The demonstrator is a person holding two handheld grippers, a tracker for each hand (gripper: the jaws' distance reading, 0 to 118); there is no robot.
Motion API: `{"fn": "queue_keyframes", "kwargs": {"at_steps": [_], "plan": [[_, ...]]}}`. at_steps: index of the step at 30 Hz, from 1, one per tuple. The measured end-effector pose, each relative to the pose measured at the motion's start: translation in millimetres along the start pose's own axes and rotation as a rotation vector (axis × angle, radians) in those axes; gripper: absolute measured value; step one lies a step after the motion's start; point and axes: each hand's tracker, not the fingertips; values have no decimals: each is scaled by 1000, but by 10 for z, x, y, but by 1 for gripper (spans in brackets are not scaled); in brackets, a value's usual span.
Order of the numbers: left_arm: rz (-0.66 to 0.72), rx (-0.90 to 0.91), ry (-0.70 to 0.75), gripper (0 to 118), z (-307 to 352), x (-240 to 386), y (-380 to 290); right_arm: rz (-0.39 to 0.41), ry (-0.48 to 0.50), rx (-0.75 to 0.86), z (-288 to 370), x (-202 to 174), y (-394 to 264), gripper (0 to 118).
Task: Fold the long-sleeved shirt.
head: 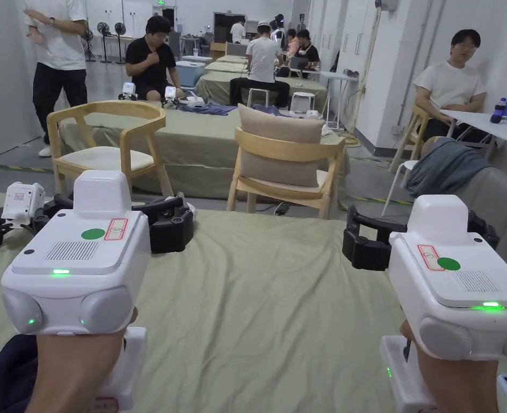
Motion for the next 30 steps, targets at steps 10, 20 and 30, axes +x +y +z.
{"fn": "queue_keyframes", "kwargs": {"at_steps": [10,20,30], "plan": [[4,-4,-15,111,11,1,4,-2,-9,4,13,20,0,118],[-9,-1,-11,111,-9,9,31,-7,-17,-5,20,58,-8,118],[-13,3,-12,111,-5,-2,38,4,-18,-2,33,60,-7,118]]}}
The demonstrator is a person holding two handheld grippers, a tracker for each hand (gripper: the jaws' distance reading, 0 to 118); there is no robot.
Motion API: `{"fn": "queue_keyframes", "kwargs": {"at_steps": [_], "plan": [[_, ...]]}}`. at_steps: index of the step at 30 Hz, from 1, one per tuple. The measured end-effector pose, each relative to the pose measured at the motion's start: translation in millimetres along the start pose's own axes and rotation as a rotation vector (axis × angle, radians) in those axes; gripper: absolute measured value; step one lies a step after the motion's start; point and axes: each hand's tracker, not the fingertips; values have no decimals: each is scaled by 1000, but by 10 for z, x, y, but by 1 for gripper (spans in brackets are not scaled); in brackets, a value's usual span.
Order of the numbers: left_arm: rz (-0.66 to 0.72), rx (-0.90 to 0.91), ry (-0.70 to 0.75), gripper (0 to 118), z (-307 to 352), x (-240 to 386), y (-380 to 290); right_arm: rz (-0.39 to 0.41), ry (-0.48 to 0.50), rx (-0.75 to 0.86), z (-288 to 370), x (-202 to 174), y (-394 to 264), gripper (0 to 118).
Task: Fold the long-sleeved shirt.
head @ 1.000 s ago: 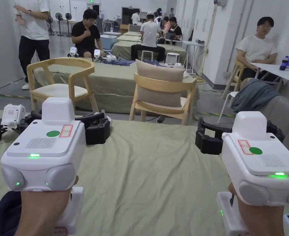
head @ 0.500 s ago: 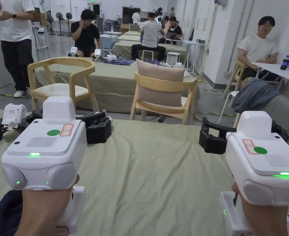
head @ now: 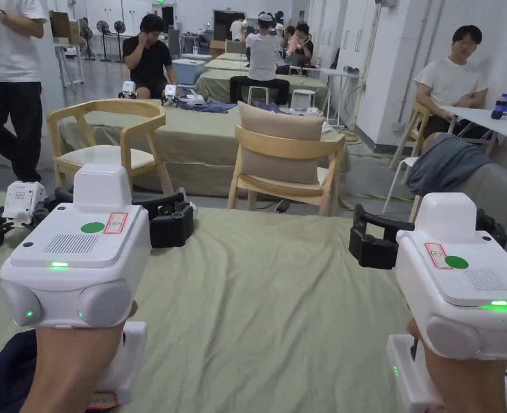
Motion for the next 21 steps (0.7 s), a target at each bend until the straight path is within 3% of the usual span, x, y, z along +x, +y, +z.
{"fn": "queue_keyframes", "kwargs": {"at_steps": [21], "plan": [[17,2,11,111,10,-79,22,-23,1,-11,-3,12,25,118]]}}
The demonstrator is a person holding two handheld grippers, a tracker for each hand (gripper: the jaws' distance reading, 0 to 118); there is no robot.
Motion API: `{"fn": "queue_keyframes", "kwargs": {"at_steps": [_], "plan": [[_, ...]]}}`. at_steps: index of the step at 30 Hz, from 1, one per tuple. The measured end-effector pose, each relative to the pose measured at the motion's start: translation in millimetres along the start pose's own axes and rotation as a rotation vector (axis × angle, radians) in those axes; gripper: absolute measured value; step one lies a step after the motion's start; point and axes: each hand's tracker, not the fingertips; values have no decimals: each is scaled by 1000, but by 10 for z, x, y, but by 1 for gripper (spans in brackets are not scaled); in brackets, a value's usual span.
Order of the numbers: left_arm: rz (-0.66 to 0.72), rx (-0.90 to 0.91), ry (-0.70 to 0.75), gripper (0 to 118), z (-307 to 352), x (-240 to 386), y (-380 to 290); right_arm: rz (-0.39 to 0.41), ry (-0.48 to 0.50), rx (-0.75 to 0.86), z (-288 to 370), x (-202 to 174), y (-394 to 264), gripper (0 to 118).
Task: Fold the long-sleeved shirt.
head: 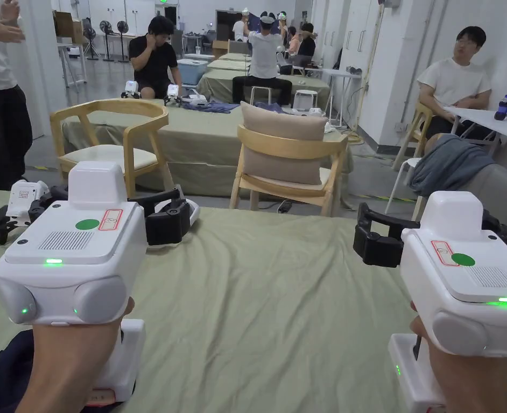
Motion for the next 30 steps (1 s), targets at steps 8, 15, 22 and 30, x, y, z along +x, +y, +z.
{"fn": "queue_keyframes", "kwargs": {"at_steps": [8,15,22,30], "plan": [[-6,2,-8,111,15,2,5,21,-9,7,16,-18,15,118],[-26,17,0,111,40,37,13,47,-12,15,29,-62,20,118],[-28,24,3,111,67,44,1,35,-11,27,44,-68,29,118],[-40,37,31,111,73,55,-13,50,-13,35,58,-89,12,118]]}}
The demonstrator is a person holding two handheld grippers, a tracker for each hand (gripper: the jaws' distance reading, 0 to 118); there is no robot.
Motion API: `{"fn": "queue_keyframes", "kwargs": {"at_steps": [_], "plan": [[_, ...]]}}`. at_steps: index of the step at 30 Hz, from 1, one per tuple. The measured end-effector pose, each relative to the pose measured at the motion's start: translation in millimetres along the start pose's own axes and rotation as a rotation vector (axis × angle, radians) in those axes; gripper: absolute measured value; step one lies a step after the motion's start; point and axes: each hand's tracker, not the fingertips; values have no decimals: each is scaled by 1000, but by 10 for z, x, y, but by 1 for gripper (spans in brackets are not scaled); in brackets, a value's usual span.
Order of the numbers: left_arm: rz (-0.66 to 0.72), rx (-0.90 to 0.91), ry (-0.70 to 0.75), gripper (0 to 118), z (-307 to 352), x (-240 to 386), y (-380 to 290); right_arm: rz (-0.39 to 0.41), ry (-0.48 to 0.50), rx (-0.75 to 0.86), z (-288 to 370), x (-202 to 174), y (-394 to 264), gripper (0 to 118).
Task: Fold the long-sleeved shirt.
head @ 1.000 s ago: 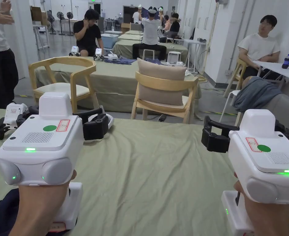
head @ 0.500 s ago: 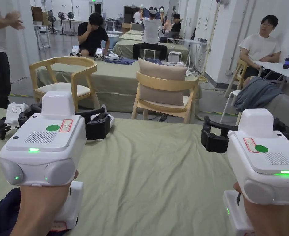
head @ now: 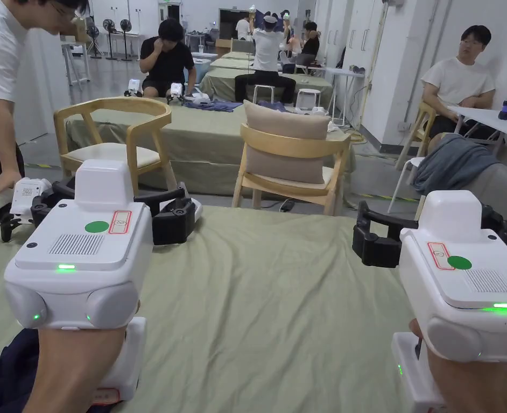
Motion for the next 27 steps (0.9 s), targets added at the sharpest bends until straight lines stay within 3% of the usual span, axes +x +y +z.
{"fn": "queue_keyframes", "kwargs": {"at_steps": [8,9,10,11,12,15,21,27], "plan": [[-1,10,-6,110,11,-13,20,-22,-22,15,15,27,15,118],[6,23,-31,104,36,-24,17,-23,-20,17,24,30,22,117],[-1,33,-55,85,45,-22,15,-15,-13,24,36,28,20,104],[-10,27,-46,36,34,-13,9,1,-12,32,40,19,14,54],[-22,12,-17,5,7,4,-6,33,-61,23,27,5,8,6],[-5,9,-34,3,3,-33,-51,-23,13,18,35,37,0,1],[-6,-32,-27,3,-10,-92,-204,4,16,-11,12,-77,-86,0],[-14,-183,65,3,60,-372,-766,14,137,-67,-22,-572,-353,0]]}}
